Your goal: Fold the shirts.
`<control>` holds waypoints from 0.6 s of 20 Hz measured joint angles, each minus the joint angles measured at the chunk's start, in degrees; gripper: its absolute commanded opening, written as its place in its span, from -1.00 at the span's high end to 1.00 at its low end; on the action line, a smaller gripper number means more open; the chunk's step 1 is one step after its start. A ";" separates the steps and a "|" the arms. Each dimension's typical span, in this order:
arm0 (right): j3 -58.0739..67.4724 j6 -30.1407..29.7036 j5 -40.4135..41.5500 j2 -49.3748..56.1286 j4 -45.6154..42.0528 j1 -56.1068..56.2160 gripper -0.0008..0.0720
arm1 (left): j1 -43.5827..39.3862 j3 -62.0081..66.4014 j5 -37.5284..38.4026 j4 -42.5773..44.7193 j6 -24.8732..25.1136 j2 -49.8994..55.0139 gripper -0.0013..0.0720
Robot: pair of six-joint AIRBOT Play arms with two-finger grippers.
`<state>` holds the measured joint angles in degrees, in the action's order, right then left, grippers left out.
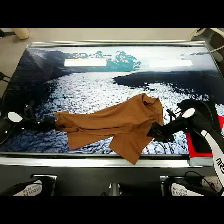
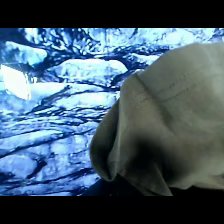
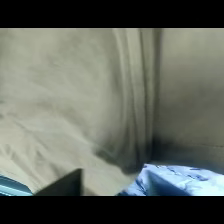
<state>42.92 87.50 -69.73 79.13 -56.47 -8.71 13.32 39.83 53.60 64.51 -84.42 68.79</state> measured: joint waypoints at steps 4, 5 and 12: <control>-1.51 0.87 1.64 0.02 1.33 -0.04 0.93 | 0.00 0.11 0.59 -0.02 0.00 -0.57 0.90; -1.51 0.72 1.29 -0.15 1.62 0.02 0.93 | 0.00 0.35 0.85 -0.02 0.00 -0.85 0.90; 18.36 -3.48 -2.82 -14.36 1.66 -0.11 0.93 | 0.00 19.06 1.55 0.26 0.28 -13.25 0.90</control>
<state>61.28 84.03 -72.55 64.77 -54.81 -8.82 13.32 58.89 55.16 64.77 -84.14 55.55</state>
